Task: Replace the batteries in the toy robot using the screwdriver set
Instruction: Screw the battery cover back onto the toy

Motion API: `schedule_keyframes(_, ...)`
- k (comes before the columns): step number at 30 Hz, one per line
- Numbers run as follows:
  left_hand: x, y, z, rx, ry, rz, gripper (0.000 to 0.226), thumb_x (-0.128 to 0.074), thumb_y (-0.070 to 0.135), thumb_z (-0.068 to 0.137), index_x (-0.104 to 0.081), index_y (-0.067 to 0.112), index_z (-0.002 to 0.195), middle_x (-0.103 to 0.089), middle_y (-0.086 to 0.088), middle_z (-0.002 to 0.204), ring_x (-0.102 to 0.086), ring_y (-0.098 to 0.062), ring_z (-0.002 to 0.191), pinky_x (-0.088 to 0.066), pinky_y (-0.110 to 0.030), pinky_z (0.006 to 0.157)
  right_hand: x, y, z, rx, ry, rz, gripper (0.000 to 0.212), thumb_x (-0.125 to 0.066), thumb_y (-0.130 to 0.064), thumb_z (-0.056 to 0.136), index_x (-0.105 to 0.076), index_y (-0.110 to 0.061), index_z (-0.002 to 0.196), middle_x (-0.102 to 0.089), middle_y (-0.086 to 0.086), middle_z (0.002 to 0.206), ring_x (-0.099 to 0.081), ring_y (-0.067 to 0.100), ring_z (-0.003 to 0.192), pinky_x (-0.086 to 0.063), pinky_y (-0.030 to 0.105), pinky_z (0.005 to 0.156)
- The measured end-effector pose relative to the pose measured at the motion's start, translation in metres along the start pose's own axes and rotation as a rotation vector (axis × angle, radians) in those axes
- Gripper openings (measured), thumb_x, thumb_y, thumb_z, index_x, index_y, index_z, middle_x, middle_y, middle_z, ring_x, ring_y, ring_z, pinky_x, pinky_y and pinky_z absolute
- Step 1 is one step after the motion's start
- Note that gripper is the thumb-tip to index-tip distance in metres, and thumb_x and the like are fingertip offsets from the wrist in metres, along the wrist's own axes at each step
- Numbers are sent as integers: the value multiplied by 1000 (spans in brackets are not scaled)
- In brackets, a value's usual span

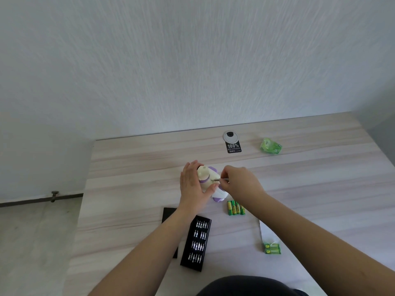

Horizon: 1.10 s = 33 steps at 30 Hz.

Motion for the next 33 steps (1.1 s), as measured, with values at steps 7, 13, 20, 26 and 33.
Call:
schedule_keyframes(7,-1,-1,1,8,-16,7,72,-63,53,68,-44,16,127,-50,-6,134,-37,-31,135,-33,-50,110,7,-32,9,165,-82,-335,19,-52,-16,86,-62,-14,102,-66,9,95,-52,26,75,-39,28,64)
schedule_keyframes(13,-3,-4,2,26,-34,29,72,-72,48,67,-49,12,125,-50,-4,133,-36,-28,135,-32,-50,110,-4,-49,19,335,-224,-512,20,-61,-11,82,-62,-16,102,-64,4,101,-61,26,91,-43,30,67)
schedule_keyframes(20,-1,-2,3,27,-33,17,71,-65,55,66,-50,13,122,-52,-1,128,-40,-29,131,-35,-50,106,-9,-63,23,424,-256,-653,18,-53,-10,87,-68,-9,96,-65,5,96,-65,26,87,-42,29,65)
schedule_keyframes(26,-3,-6,5,21,-35,33,67,-79,42,64,-51,14,118,-53,0,123,-43,-29,126,-38,-51,102,-7,-65,24,388,-247,-682,22,-52,-12,87,-50,-11,66,-51,1,68,-56,24,67,-34,25,50)
schedule_keyframes(33,-1,-4,6,52,-42,21,68,-77,46,63,-51,16,118,-52,1,124,-46,-30,125,-39,-50,102,-8,-66,26,308,-228,-682,17,-57,-12,84,-53,-12,67,-46,-1,62,-45,17,52,-34,26,48)
Point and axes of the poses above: each hand's wrist, its own z-axis towards the middle knuckle, its own x-axis out of the back of the hand, y = z × x, the point moved 10 cm from there along z, towards the middle knuckle
